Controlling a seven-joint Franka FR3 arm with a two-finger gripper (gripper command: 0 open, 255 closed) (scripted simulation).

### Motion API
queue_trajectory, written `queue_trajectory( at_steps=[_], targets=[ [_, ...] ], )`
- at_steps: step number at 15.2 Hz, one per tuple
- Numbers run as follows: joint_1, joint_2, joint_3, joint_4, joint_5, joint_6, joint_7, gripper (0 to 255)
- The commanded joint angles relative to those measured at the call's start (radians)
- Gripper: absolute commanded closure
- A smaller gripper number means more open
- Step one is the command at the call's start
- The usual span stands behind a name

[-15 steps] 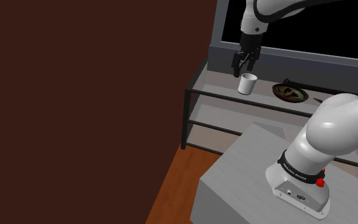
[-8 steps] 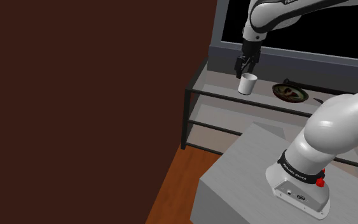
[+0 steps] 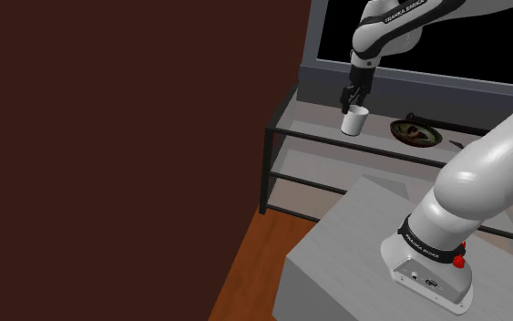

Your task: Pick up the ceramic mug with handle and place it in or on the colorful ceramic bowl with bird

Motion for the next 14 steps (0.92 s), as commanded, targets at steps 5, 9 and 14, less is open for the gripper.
queue_trajectory(
  at_steps=[5,9,14],
  targets=[
    [-0.009,0.129,-0.057,0.044,0.044,0.093,-0.093,0],
    [-0.01,0.166,-0.064,0.021,0.057,0.15,-0.104,0],
    [-0.01,0.182,-0.066,0.013,0.064,0.173,-0.11,0]
  ],
)
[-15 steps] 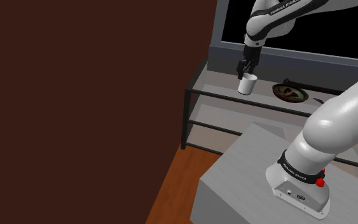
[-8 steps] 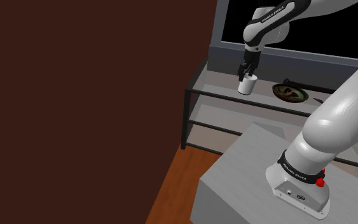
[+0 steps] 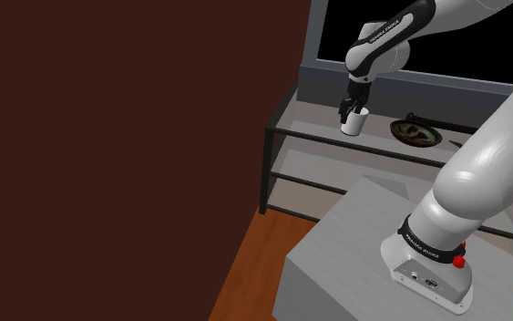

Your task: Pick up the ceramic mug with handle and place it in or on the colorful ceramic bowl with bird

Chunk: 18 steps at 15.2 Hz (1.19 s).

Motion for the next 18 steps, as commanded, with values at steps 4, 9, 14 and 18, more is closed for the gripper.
queue_trajectory(
  at_steps=[4,9,14,18],
  targets=[
    [0.0,0.001,0.0,-0.001,0.0,0.001,-0.001,0],
    [0.0,0.001,0.0,-0.001,0.0,0.001,-0.001,255],
    [0.0,0.001,0.0,-0.001,0.0,0.002,-0.001,255],
    [-0.001,-0.036,0.005,0.023,-0.014,-0.056,0.008,255]
  ],
)
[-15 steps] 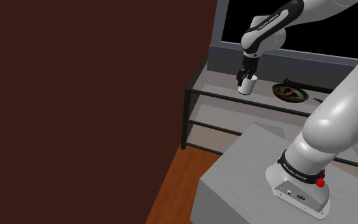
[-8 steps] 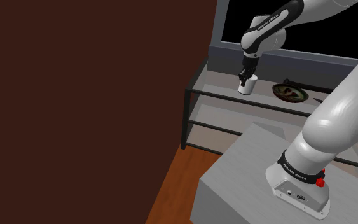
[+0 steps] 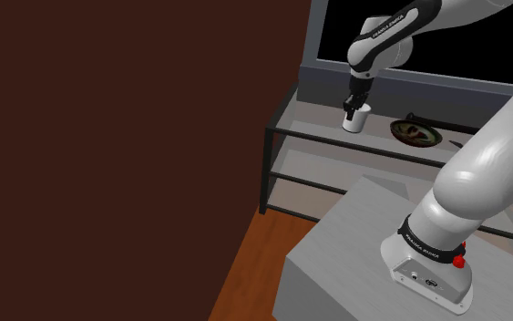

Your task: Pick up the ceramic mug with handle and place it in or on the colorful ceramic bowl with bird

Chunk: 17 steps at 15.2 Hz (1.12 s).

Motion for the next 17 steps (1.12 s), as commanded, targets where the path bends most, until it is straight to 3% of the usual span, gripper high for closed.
queue_trajectory(
  at_steps=[1,17],
  targets=[
    [0.001,-0.018,0.004,0.015,-0.006,-0.032,0.006,255],
    [0.001,-0.121,0.029,0.144,-0.03,-0.259,0.019,255]
  ],
)
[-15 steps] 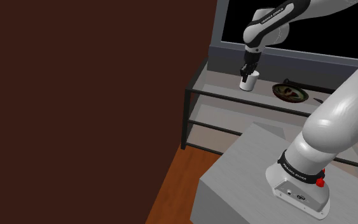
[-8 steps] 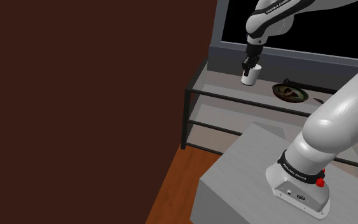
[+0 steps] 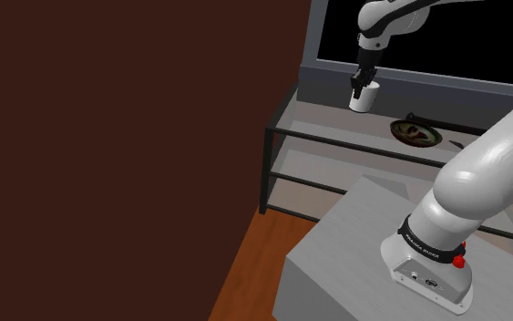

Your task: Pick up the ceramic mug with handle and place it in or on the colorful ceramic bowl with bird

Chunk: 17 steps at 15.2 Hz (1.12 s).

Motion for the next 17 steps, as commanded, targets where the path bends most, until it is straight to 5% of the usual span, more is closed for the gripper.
queue_trajectory(
  at_steps=[1,17],
  targets=[
    [0.001,-0.01,0.005,0.018,-0.001,-0.028,0.003,255],
    [-0.152,-0.164,-0.183,-0.021,-0.122,-0.087,-0.28,255]
  ],
)
